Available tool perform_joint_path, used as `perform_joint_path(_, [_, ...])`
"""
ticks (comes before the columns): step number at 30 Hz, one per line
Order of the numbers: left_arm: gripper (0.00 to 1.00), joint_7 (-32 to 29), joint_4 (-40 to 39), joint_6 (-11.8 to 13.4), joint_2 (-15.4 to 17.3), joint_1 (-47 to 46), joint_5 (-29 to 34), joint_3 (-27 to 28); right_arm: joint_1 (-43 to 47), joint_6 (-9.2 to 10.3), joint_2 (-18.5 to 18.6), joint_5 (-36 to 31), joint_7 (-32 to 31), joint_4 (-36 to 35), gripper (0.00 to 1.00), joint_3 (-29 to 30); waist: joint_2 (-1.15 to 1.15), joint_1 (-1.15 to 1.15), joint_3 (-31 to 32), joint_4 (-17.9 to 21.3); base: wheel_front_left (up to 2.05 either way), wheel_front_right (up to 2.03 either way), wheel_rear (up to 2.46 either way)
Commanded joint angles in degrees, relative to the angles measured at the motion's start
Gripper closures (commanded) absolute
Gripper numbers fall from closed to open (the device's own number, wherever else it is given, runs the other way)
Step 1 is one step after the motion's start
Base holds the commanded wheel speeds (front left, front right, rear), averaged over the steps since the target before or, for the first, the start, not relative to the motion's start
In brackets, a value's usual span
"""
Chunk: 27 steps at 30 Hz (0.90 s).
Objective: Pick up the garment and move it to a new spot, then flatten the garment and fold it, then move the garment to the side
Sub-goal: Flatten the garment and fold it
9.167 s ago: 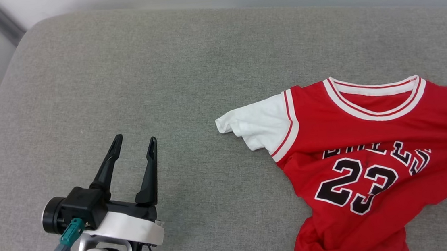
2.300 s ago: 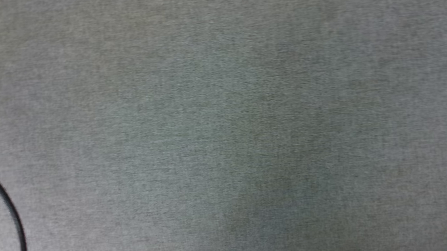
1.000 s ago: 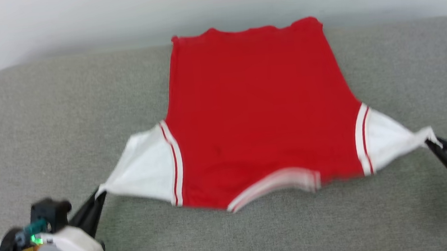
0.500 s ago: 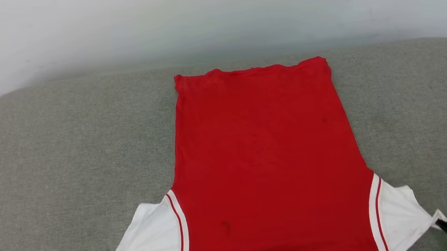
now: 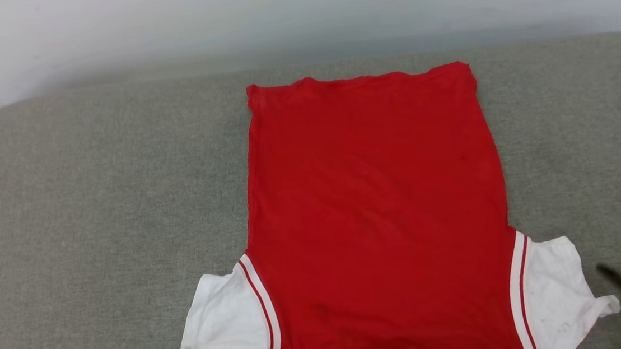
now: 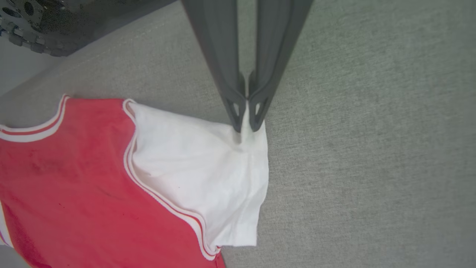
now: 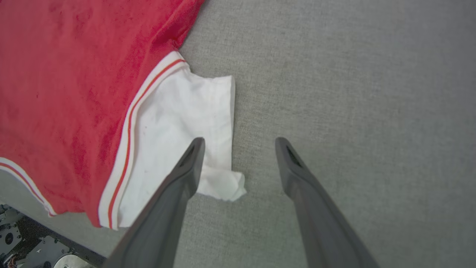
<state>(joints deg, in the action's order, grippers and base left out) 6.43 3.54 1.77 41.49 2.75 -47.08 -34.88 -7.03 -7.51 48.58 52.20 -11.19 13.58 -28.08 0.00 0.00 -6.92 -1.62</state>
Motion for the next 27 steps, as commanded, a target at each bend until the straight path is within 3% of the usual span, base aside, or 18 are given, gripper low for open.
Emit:
perform_joint_path(1, [1.0,-0.57,-2.0,0.23,0.22,-0.38,0.02,-0.15,-2.21,0.04,0.87,1.09,-0.96,-1.01,0.0,2.15,0.0,0.0,-1.89,-1.08,0.0,0.0,0.0])
perform_joint_path(5, [1.0,-1.72,-7.58,1.35,0.94,-1.27,1.01,-0.27,-6.83,0.03,0.35,3.16,-6.7,-3.18,0.0,7.48,0.0,0.0,-6.02,-3.23,0.0,0.0,0.0])
perform_joint_path(11, [1.0,-4.87,-15.58,1.9,1.36,-3.4,2.95,-1.82,-18.62,0.03,-2.99,1.44,-21.75,-3.41,0.0,15.1,0.0,0.0,-13.29,-8.08,0.0,0.0,0.0])
perform_joint_path(16, [1.0,-6.08,-19.58,1.96,0.29,-5.95,5.59,-3.31,-30.71,0.03,-5.72,-5.73,-36.14,0.05,0.0,20.76,0.0,0.0,-19.19,-12.48,0.0,0.0,0.0])
perform_joint_path(27, [1.0,-5.5,-21.5,0.17,-4.33,-11.52,9.62,-6.45,-49.14,0.03,-12.27,-25.25,-52.36,5.88,0.0,31.09,0.0,0.0,-27.73,-20.37,0.0,0.0,0.0])
